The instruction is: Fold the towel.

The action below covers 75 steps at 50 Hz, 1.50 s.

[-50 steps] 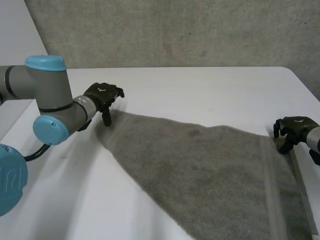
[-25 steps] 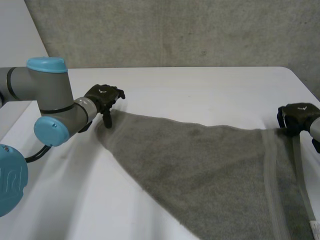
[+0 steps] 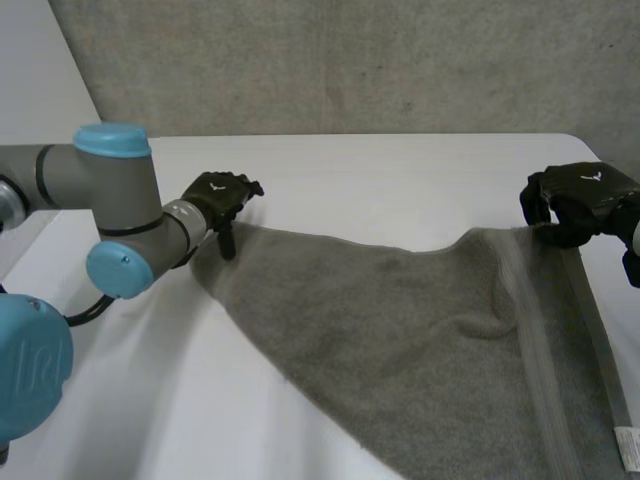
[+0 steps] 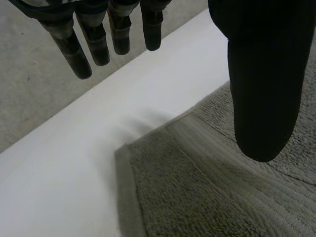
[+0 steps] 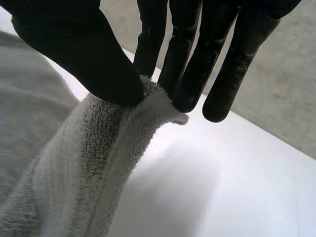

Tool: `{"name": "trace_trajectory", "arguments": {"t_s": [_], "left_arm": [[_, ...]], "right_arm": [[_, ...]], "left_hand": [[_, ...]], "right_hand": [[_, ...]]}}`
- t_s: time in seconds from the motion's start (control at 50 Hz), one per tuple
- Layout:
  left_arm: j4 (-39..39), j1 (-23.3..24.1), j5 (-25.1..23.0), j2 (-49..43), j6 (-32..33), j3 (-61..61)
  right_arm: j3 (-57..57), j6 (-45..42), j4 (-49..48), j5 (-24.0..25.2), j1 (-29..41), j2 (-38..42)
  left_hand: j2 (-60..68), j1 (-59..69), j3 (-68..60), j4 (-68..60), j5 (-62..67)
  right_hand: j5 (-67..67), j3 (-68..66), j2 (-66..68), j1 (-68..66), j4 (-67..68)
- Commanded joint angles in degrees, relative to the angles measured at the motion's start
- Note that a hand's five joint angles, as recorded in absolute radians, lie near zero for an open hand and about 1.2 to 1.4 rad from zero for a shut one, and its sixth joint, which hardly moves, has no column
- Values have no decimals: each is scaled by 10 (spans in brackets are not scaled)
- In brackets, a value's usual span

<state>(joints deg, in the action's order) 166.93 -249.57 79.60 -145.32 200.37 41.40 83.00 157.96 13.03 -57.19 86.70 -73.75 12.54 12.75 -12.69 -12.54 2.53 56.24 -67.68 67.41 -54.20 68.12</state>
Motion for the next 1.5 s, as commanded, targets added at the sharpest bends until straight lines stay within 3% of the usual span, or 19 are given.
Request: {"name": "trace_trajectory", "arguments": {"t_s": [0.02, 0.22, 1.0, 1.16, 1.24, 1.44, 1.46, 1.48, 1.5], "left_arm": [[5, 7, -8, -51, 2, -39], [1, 2, 0, -98, 4, -127], [-94, -7, 1, -112, 70, -134], [-96, -7, 4, -109, 70, -128], [-98, -7, 29, -104, 71, -124], [-97, -7, 45, -101, 117, -123], [-97, -7, 46, -96, 118, -123], [-97, -7, 46, -96, 118, -123], [-95, -8, 46, -89, 116, -125]], "right_arm": [[35, -1, 25, 48, 0, -81], [61, -10, 23, 49, -3, -97], [69, -21, 9, 48, 1, -47], [67, -22, 9, 46, 1, -39], [62, -34, 10, 44, 1, -31], [55, -46, 10, 43, 0, -23], [55, -46, 10, 43, 0, -22], [55, -46, 10, 43, 1, -22], [55, -46, 10, 43, 0, -22]], "left_hand": [[84, 82, -83, -84, 84], [237, 235, -236, -237, 237], [296, 294, -295, -296, 296], [515, 513, -514, -515, 515], [674, 672, -673, -674, 674], [673, 671, -672, -673, 673], [427, 425, -425, -427, 427], [424, 422, -423, -424, 424], [256, 254, -254, -256, 256]], "right_hand": [[138, -123, 126, -258, 119], [138, -123, 126, -258, 119], [138, -123, 126, -258, 119], [138, -123, 126, -258, 119], [138, -123, 126, -258, 119], [138, -123, 126, -258, 119], [138, -123, 126, -258, 119], [138, -123, 126, -258, 119], [138, -123, 126, -258, 119]]}}
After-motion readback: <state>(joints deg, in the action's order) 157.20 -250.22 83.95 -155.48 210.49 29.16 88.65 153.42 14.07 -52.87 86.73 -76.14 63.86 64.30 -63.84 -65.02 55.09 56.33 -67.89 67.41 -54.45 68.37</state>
